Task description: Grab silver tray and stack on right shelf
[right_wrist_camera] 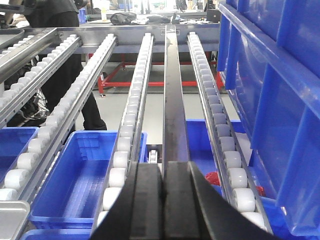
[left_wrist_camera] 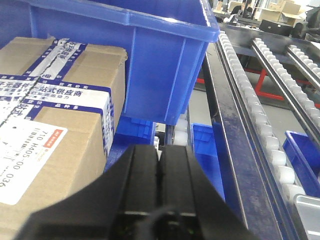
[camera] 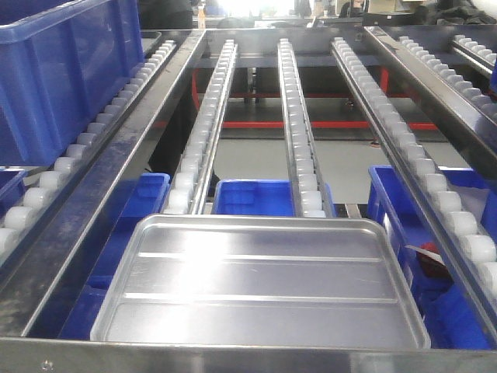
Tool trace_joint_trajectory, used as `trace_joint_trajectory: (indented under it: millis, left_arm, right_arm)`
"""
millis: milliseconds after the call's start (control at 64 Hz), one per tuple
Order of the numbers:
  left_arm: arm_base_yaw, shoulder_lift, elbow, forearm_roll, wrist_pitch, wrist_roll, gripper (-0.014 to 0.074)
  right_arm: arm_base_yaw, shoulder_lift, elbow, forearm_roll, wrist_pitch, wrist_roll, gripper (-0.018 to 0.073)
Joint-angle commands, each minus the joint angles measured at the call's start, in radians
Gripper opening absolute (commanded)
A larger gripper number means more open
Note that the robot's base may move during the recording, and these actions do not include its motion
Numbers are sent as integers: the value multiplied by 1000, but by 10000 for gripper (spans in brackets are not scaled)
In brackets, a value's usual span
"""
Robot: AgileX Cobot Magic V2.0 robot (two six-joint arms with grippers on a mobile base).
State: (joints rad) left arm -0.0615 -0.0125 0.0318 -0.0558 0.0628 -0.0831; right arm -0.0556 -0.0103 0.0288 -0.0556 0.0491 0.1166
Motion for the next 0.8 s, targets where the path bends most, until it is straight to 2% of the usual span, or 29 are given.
trace_joint_trajectory:
  millis: [0,782]
  left_arm:
    - [-5,-16,17,-8,-89,2,-92]
    - [-5,-16,17,-8,-121,2,-92]
  right_arm:
    - [-5,-22,-18,-3,-91,-8,57]
    - [-5,-22,-18,-3,-102,-8,57]
